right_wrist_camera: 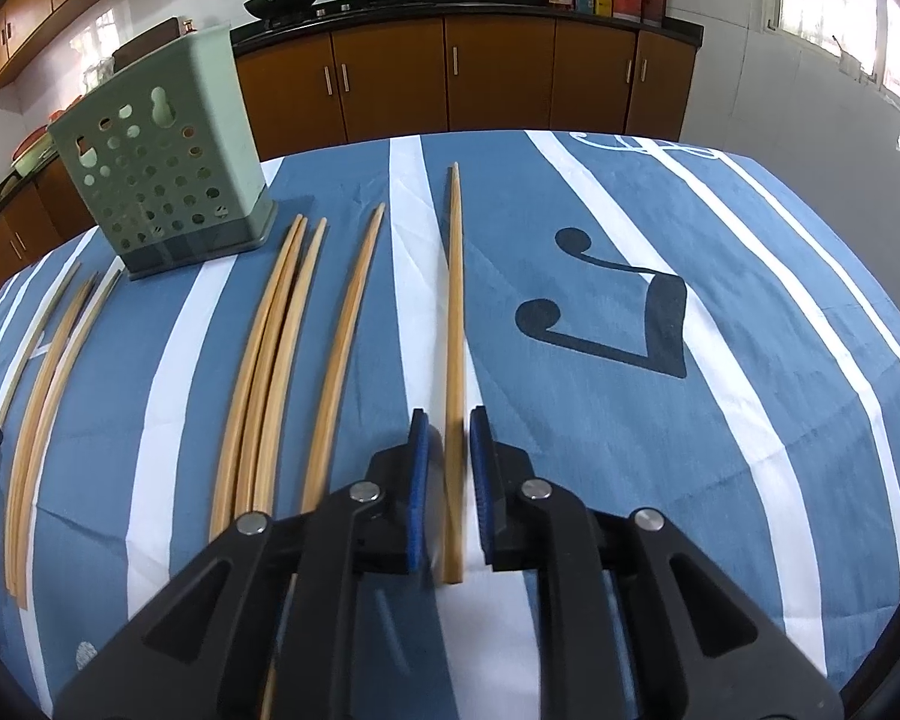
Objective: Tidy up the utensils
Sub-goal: 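Lift both held chopsticks and turn them upright toward the green holder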
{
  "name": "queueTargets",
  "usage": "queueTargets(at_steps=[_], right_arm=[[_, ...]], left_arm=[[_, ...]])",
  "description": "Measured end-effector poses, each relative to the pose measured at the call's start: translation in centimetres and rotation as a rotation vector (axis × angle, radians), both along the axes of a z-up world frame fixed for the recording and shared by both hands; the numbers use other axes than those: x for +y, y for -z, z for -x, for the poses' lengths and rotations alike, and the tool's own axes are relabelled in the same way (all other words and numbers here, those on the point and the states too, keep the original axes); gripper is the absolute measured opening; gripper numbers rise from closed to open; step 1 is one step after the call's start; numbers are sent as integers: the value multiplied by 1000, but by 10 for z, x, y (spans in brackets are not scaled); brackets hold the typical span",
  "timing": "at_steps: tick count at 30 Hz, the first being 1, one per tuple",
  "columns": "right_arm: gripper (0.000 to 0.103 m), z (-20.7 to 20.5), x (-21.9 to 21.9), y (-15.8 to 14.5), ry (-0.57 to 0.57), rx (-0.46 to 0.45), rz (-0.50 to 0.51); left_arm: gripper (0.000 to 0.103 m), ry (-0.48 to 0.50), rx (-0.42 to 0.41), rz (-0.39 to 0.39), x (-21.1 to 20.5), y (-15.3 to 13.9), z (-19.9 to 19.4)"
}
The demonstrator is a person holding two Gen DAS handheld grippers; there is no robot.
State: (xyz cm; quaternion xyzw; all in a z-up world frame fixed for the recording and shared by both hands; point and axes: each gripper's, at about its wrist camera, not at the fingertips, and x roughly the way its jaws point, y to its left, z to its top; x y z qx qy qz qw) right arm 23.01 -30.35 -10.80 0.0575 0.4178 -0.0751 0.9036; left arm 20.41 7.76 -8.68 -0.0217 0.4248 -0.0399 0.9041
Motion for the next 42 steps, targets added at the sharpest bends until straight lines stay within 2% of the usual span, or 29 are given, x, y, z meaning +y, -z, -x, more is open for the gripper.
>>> queueTargets(at_steps=[3, 11, 16, 42], right_arm=[[9, 1, 1, 0, -6, -2, -8], [8, 8, -1, -5, -19, -37, -43], [8, 17, -2, -18, -16, -79, -51], [8, 43, -13, -90, -2, -327, -62]], left_arm=[[8, -1, 0, -11, -1, 0, 0], [7, -1, 2, -4, 0, -2, 5], [7, -4, -28, 12, 2, -14, 13], [7, -46, -287, 56, -1, -102, 33]])
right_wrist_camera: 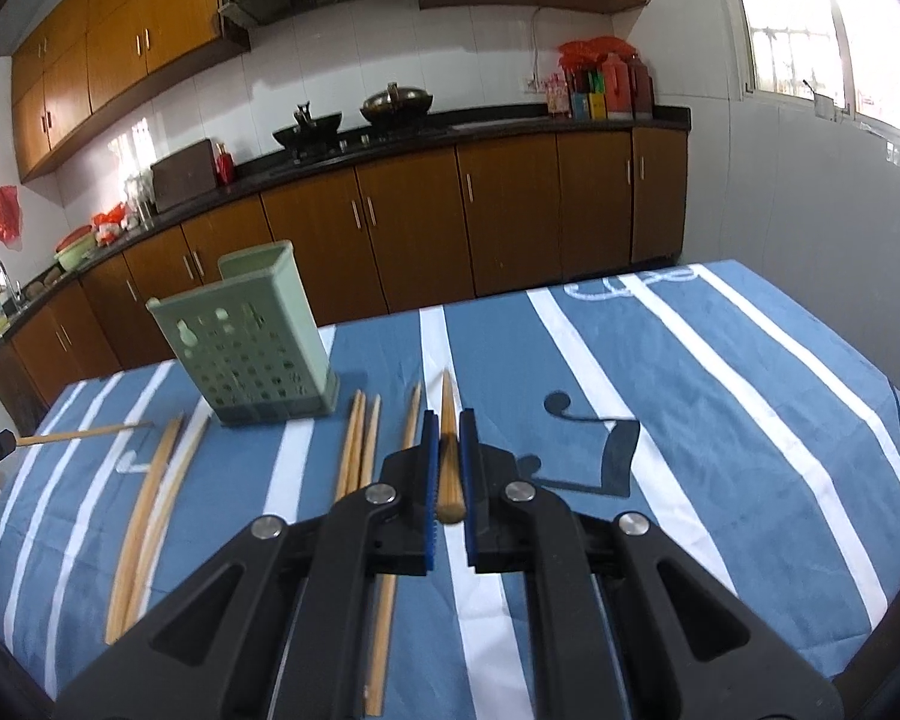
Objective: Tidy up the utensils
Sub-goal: 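Lift both held chopsticks and turn them upright toward the green holder, then lower the left tool's chopstick into the green holder while the right tool does likewise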
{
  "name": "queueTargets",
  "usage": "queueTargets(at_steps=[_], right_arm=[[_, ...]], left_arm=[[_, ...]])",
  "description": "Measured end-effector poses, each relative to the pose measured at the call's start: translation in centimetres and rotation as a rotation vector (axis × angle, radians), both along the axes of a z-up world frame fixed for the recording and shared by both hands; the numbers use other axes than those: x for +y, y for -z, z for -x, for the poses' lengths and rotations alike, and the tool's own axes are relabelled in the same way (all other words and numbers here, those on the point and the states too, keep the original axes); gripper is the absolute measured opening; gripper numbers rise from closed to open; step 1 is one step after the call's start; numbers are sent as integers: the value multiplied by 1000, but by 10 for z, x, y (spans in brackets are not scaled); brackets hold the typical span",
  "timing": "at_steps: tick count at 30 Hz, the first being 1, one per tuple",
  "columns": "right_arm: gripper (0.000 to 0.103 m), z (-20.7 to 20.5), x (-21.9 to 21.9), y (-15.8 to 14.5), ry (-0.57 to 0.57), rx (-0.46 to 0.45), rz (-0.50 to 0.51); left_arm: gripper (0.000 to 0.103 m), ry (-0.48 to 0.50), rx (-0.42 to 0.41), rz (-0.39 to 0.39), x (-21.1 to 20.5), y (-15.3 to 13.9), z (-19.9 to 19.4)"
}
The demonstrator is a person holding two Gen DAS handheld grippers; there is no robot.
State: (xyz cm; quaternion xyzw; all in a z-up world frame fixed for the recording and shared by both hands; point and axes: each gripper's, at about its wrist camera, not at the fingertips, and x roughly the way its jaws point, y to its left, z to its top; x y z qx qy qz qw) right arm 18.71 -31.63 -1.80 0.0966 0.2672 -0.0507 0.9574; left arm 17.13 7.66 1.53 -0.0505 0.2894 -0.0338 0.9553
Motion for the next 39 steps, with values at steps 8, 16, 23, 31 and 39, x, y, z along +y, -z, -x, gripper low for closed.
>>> queueTargets(at_steps=[8, 16, 23, 31, 39], right_arm=[[8, 1, 0, -26, -1, -84, 0], [8, -7, -5, -80, -10, -185, 12], [8, -12, -7, -161, -58, -358, -75], [8, -39, 18, -196, -118, -493, -101], [8, -90, 42, -153, -136, -386, -65]], left_arm=[[7, -10, -79, -8, -1, -27, 0], [7, -9, -162, -34, -3, -67, -8], [7, 11, -274, 30, -11, -128, -24], [7, 70, -369, 117, -53, -163, -49], [7, 101, -319, 141, -83, -123, -84]])
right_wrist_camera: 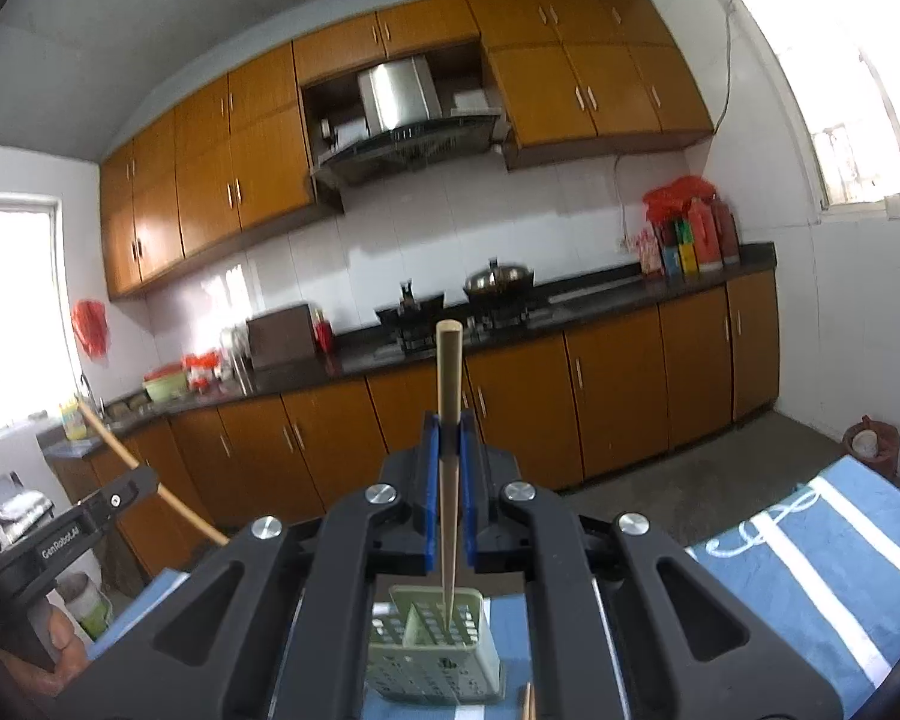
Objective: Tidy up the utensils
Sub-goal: 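Lower the left tool's chopstick into the green holder while the right tool does likewise, then open both tools and withdraw them back over the loose chopsticks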
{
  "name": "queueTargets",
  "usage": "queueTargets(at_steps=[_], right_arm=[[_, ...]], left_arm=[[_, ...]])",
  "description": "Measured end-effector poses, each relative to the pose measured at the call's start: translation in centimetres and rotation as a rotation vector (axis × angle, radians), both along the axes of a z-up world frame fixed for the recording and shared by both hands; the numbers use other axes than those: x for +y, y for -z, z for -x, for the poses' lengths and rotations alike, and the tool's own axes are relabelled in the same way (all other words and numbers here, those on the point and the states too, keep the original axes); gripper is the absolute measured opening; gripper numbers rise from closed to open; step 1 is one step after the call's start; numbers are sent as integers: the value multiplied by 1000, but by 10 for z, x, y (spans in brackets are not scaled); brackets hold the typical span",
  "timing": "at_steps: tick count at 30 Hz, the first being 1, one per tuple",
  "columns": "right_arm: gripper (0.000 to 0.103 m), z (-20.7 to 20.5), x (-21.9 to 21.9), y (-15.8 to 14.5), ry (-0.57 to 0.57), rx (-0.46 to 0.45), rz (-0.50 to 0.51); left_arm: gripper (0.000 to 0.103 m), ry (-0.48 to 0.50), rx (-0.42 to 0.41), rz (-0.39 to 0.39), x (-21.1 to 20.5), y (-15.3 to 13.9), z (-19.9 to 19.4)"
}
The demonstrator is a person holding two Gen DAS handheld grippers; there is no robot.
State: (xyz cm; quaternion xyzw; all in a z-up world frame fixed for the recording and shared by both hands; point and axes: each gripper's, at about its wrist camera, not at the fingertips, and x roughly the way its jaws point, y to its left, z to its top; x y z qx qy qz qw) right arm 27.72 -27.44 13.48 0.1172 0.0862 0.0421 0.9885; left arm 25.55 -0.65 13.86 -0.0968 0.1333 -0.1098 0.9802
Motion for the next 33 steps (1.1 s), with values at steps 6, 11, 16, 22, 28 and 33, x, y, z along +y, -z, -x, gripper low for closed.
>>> queueTargets(at_steps=[6, 11, 16, 22, 28, 33], right_arm=[[8, -19, 13, 27, -11, 73, 21], [12, -22, 16, 36, -17, 103, 16], [26, -15, 12, 37, -8, 101, 6], [33, 7, 9, 28, 2, 75, 15], [36, 43, -7, 30, 32, 91, 12], [36, 69, -29, 76, 79, 214, 32]], left_arm=[[7, 28, 82, -12, -11, 28, -20], [7, 30, 142, -11, -6, 38, -22], [12, 30, 152, -14, -3, 39, -18], [37, 12, 111, -11, 1, 26, -5], [37, -9, 88, -4, 14, 19, 15], [37, -48, 104, -41, 34, 32, 45]])
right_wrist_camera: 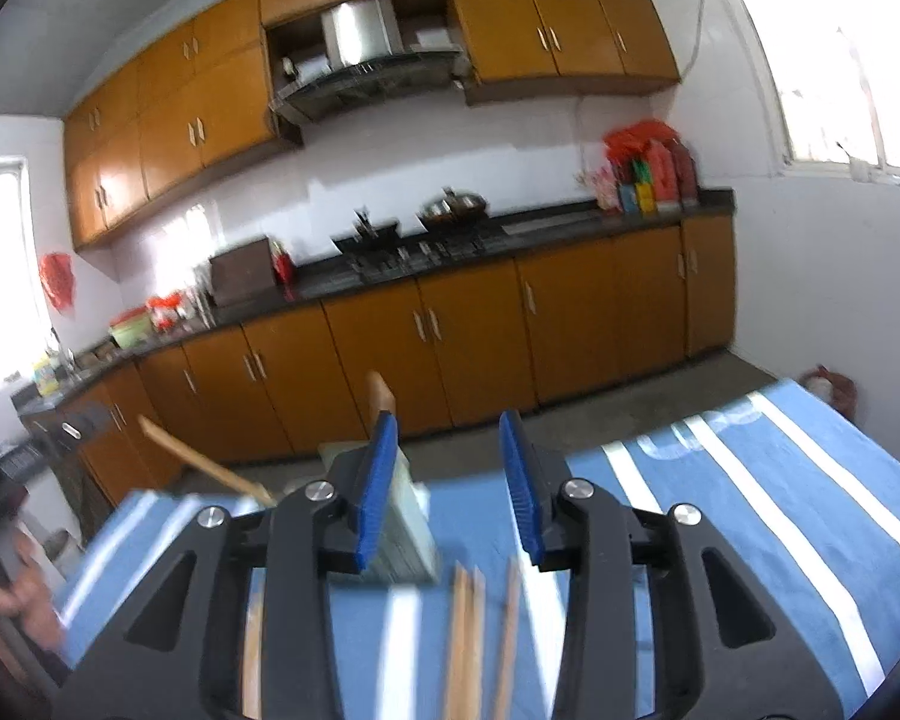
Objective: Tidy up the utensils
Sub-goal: 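Open both tools and withdraw them back over the loose chopsticks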
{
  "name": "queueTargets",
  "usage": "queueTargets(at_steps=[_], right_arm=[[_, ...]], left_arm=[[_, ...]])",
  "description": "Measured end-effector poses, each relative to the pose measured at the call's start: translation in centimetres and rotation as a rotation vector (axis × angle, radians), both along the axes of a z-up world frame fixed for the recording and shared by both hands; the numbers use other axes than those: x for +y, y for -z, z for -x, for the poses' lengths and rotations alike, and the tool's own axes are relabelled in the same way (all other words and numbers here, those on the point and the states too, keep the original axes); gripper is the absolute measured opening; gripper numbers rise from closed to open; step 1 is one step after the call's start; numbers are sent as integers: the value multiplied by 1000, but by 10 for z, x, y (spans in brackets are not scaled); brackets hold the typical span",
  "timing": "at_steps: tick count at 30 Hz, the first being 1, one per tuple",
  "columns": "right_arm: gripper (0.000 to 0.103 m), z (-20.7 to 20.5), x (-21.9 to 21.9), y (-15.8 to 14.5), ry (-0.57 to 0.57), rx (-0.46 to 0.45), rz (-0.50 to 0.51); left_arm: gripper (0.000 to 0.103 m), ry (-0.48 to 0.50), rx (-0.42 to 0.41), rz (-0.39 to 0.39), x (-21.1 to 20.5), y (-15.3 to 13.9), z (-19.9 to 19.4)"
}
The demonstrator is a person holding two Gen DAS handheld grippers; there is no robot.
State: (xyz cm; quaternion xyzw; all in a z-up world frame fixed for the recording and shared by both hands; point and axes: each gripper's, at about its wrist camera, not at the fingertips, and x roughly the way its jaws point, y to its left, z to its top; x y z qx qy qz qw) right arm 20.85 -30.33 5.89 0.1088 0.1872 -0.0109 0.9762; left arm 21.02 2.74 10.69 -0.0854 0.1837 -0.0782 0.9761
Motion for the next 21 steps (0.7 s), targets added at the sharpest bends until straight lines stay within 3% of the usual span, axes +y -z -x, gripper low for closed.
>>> queueTargets(at_steps=[5, 7, 9, 13, 21], right_arm=[[35, 4, -8, 82, -21, 254, -8], [27, 5, -5, 106, -42, 329, -28], [26, 8, 0, 130, -66, 398, -46], [26, 10, 15, 151, -93, 449, -44], [20, 2, 33, 166, -94, 493, 37]], left_arm=[[37, -43, 139, -70, 20, 51, 22], [37, -57, 189, -105, 24, 72, 29], [37, -65, 224, -133, 27, 90, 34], [37, -55, 303, -110, 30, 121, 44], [37, -23, 377, -80, 24, 152, 53]])
